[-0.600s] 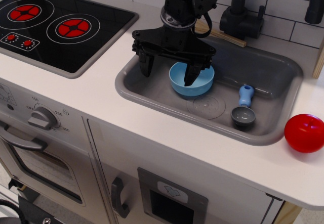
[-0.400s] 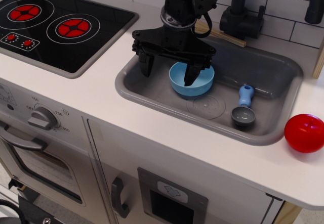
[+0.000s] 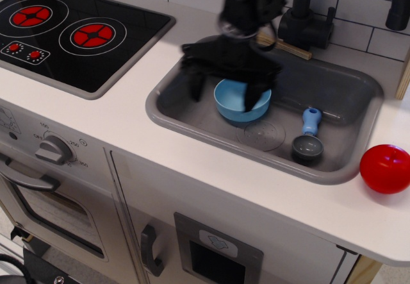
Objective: Put spoon in bowl sink
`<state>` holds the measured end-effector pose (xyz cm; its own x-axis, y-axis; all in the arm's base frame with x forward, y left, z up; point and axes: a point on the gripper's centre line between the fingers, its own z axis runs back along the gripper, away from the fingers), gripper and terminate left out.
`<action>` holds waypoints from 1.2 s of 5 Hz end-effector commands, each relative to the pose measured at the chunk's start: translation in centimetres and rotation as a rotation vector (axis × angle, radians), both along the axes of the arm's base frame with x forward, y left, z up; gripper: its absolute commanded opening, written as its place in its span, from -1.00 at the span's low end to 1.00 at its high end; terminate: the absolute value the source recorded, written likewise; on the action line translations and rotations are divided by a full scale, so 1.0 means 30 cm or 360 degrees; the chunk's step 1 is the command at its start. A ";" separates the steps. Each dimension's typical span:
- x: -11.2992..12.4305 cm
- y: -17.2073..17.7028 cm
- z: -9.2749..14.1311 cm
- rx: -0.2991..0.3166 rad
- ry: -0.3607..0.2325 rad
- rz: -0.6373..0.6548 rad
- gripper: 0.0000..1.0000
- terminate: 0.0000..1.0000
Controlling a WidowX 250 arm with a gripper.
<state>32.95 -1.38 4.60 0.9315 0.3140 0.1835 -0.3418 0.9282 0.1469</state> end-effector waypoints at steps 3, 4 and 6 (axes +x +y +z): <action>0.225 -0.169 -0.024 -0.0044 -0.0074 0.0098 1.00 -1.00; 0.251 -0.189 -0.077 -0.0085 -0.0115 0.0113 1.00 -1.00; 0.262 -0.227 -0.107 -0.0159 -0.0183 0.0142 1.00 -1.00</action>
